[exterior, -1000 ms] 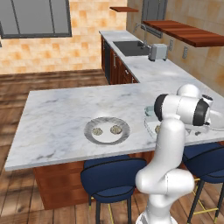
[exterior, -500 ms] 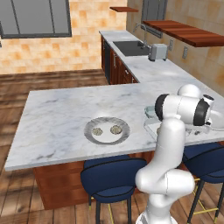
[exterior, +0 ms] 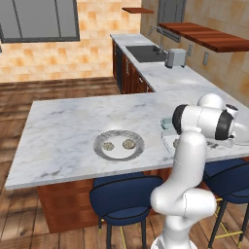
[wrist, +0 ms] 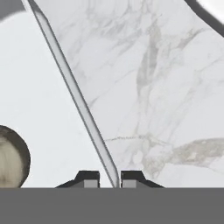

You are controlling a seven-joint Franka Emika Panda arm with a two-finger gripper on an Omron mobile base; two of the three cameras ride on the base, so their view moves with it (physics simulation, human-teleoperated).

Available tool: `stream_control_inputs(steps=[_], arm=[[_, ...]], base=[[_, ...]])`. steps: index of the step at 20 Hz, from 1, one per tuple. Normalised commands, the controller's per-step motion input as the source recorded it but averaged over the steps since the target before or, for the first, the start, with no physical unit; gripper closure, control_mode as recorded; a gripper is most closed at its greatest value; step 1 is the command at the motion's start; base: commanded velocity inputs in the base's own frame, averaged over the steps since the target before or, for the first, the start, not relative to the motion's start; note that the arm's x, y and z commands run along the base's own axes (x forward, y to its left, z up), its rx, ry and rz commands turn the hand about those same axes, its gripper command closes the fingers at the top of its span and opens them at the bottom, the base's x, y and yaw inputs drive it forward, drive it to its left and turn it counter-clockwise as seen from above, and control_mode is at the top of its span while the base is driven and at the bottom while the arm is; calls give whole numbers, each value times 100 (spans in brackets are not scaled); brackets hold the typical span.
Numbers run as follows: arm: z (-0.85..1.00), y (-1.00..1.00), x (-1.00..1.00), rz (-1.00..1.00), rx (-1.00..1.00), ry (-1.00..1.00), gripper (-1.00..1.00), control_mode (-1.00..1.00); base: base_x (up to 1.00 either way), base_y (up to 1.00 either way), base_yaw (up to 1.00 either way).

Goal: Place two dumplings into each of the tupperware containers and then place the containers in the fridge.

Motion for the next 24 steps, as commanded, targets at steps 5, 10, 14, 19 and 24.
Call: stream_control_inputs(steps=[5, 10, 14, 19, 24], arm=[[68, 0, -23, -11, 0, 0, 100, -100], [84, 36, -52, -21, 0, 1, 100, -100], [69, 93, -57, -30, -1, 0, 100, -100], [50, 100, -54, -39, 0, 5, 100, -100], [58, 100, -32, -43, 0, 9, 100, -100]], base=[[0, 0, 0], [0, 0, 0], [0, 0, 0], [0, 0, 0], [0, 0, 0]])
